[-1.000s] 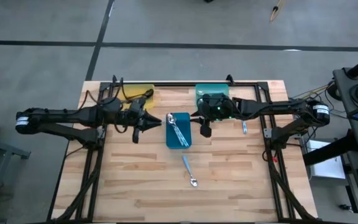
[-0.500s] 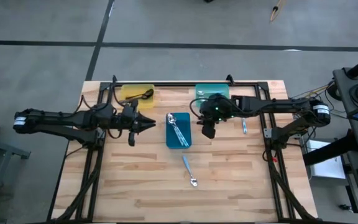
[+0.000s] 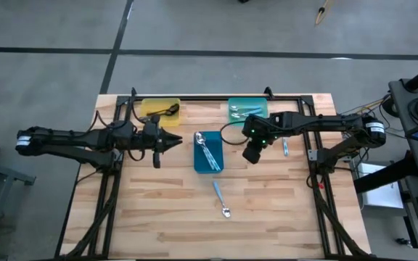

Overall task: Sort silverware by color (type)
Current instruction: Put the white patterned spoon into the blue bin

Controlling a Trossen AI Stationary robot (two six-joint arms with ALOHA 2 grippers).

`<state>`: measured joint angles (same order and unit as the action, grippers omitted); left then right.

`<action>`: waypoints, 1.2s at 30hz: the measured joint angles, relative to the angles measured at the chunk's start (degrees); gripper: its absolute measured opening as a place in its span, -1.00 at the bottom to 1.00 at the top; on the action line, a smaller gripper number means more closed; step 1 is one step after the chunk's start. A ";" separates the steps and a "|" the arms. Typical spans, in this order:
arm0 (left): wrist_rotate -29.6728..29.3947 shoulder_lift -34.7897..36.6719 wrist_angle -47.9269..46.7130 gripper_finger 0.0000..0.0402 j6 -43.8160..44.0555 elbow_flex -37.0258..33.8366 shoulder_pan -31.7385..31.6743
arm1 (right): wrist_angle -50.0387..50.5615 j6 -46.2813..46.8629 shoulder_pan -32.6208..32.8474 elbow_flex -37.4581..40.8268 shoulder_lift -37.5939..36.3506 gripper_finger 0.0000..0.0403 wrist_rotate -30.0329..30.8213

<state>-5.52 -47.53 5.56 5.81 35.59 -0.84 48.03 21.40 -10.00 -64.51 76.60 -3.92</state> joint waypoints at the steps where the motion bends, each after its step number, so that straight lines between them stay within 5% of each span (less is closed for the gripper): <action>1: 0.00 -0.17 -0.07 -0.80 0.02 0.00 0.00 | 0.61 0.51 0.00 0.00 0.00 -0.57 0.00; 36: -0.13 -1.94 2.63 -0.80 -1.92 0.00 0.00 | -2.14 1.06 -0.02 0.04 0.02 -0.57 -0.04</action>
<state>-5.65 -49.47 8.20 3.89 35.59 -0.84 45.89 22.46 -10.02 -64.47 76.62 -3.97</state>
